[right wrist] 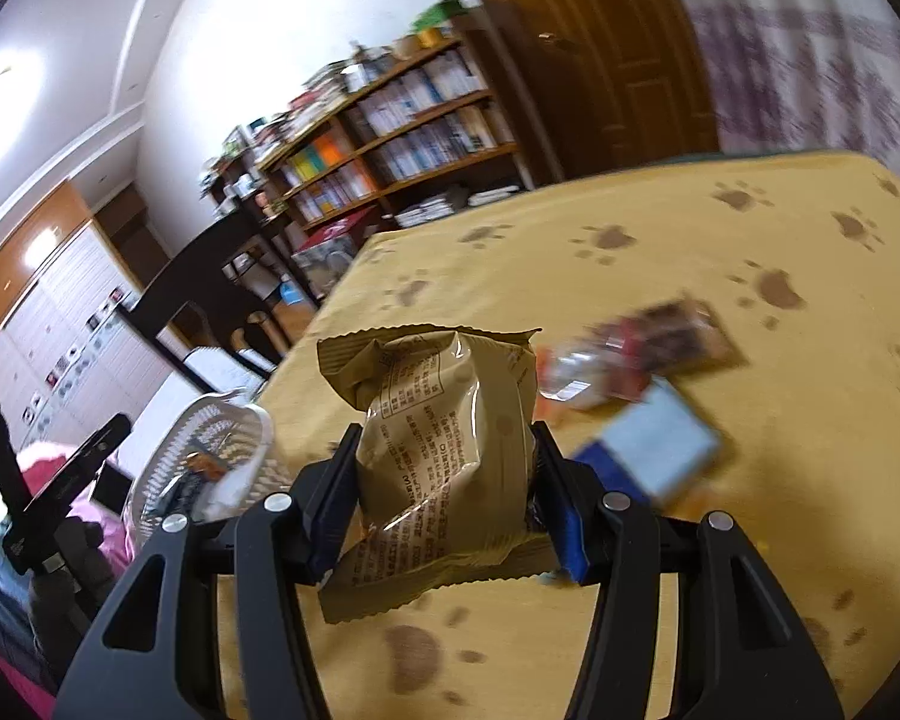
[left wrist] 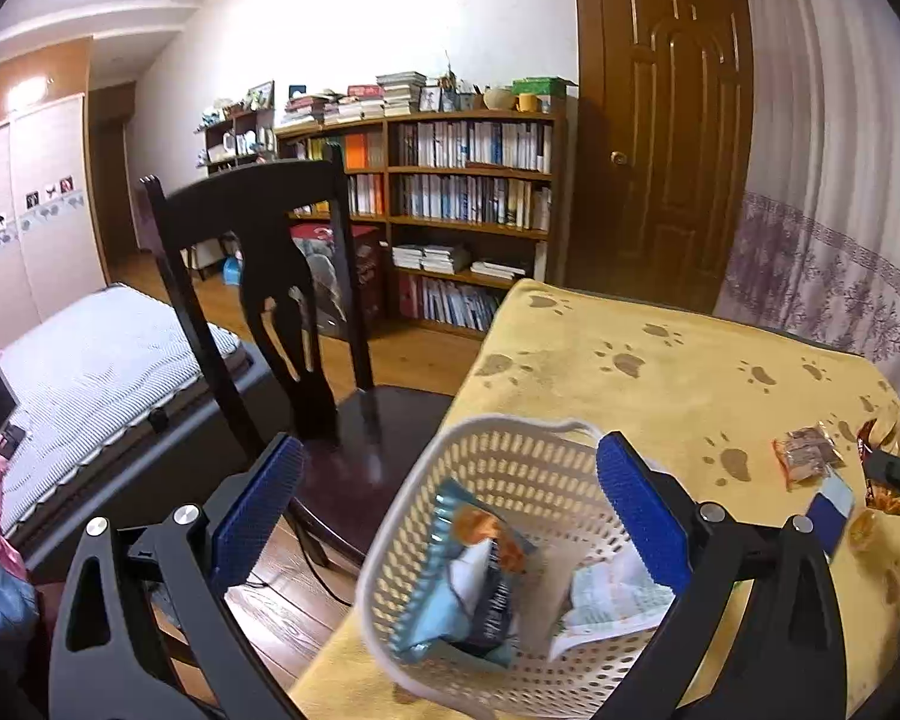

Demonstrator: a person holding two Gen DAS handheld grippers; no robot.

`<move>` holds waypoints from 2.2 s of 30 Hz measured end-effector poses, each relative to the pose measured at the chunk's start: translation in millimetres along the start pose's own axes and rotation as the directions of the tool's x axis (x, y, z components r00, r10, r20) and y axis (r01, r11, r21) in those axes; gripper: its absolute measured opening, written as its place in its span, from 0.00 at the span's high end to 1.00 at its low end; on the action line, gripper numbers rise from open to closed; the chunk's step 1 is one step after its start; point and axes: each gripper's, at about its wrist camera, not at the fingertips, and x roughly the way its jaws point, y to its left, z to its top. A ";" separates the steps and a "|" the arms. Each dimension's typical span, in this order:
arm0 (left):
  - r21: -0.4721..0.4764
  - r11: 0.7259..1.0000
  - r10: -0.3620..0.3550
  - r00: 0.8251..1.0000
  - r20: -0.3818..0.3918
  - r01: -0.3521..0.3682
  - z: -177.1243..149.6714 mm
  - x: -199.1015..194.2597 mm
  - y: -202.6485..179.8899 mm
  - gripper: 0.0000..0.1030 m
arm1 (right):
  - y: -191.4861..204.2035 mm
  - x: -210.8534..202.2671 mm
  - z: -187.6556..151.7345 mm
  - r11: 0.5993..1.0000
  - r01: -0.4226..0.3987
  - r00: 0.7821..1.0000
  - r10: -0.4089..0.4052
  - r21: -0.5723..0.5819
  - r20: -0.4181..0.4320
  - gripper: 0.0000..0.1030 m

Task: Organize snacks
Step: 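Carry the brown paper bag into the basket and open the right gripper, then move the right gripper toward the wrapped chocolates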

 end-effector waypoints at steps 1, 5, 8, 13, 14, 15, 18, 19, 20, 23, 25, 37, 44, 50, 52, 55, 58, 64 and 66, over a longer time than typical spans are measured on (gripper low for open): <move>-0.004 1.000 0.010 1.000 0.010 -0.010 1.4 -2.1 2.2 0.03 | 7.6 1.0 1.5 1.000 -0.008 1.000 0.008 -0.012 -0.001 0.47; 0.003 0.999 0.050 0.998 0.044 -0.051 5.3 -9.0 6.1 0.03 | 45.3 8.4 5.8 0.996 -0.049 0.999 0.048 -0.068 -0.008 0.47; 0.009 0.998 0.056 0.997 0.055 -0.057 6.5 -13.0 6.7 0.03 | 72.3 15.2 6.4 0.991 -0.069 0.998 0.067 -0.115 -0.015 0.47; 0.003 0.999 0.050 0.996 0.069 -0.050 8.1 -17.9 7.7 0.03 | 109.5 25.8 1.7 0.978 -0.090 0.996 0.085 -0.188 -0.037 0.47; 0.005 0.998 0.055 0.996 0.074 -0.055 8.1 -19.5 8.0 0.03 | 115.6 27.8 0.5 0.975 -0.094 0.995 0.087 -0.199 -0.043 0.47; 0.006 0.998 0.059 0.995 0.078 -0.059 8.9 -20.2 8.0 0.03 | 122.7 30.7 -1.0 0.972 -0.099 0.995 0.091 -0.211 -0.050 0.47; 0.005 0.998 0.067 0.994 0.090 -0.067 10.4 -23.0 9.9 0.03 | 139.7 39.0 -3.9 0.965 -0.111 0.993 0.097 -0.238 -0.069 0.47; 0.000 0.998 0.066 0.994 0.091 -0.066 11.0 -23.9 11.4 0.03 | 144.8 40.8 -5.2 0.962 -0.114 0.992 0.098 -0.246 -0.075 0.47; -0.005 0.998 0.065 0.994 0.093 -0.065 11.6 -24.6 13.0 0.03 | 149.6 43.0 -6.6 0.960 -0.116 0.992 0.098 -0.255 -0.080 0.47; -0.020 0.998 0.064 0.993 0.094 -0.063 12.7 -25.9 17.3 0.03 | 164.3 50.7 -11.7 0.951 -0.120 0.991 0.096 -0.285 -0.096 0.47; -0.029 0.998 0.066 0.993 0.097 -0.064 13.4 -26.3 20.6 0.03 | 173.7 54.7 -16.1 0.945 -0.124 0.989 0.095 -0.302 -0.109 0.47; -0.076 0.995 0.074 0.992 0.098 -0.067 17.2 -25.0 34.6 0.03 | 207.2 67.9 -31.8 0.920 -0.186 0.976 0.132 -0.344 -0.174 0.47; -0.085 0.994 0.072 0.993 0.098 -0.064 18.6 -23.8 36.1 0.03 | 198.6 70.4 -35.0 0.935 -0.182 0.973 0.126 -0.306 -0.192 0.46; -0.080 0.995 0.067 0.993 0.098 -0.059 17.7 -24.3 36.0 0.03 | 197.1 72.8 -38.4 0.934 -0.176 0.974 0.120 -0.310 -0.192 0.46; -0.082 0.995 0.065 0.993 0.098 -0.057 17.8 -24.1 36.0 0.03 | 196.7 71.0 -40.2 0.935 -0.171 0.975 0.116 -0.310 -0.189 0.46; -0.090 0.995 0.049 0.995 0.090 -0.041 17.9 -23.6 36.5 0.03 | 191.2 67.0 -39.8 0.941 -0.164 0.978 0.114 -0.296 -0.177 0.44; -0.089 0.995 0.041 0.995 0.086 -0.033 18.1 -23.0 34.1 0.03 | 182.2 62.1 -35.9 0.952 -0.145 0.982 0.106 -0.271 -0.154 0.41; -0.067 0.997 0.029 0.996 0.085 -0.023 16.5 -22.6 24.8 0.03 | 159.3 52.2 -27.2 0.972 -0.103 0.990 0.080 -0.210 -0.115 0.39; -0.063 0.998 0.025 0.996 0.084 -0.020 15.5 -22.3 22.9 0.03 | 150.1 49.2 -25.0 0.978 -0.086 0.992 0.068 -0.189 -0.104 0.39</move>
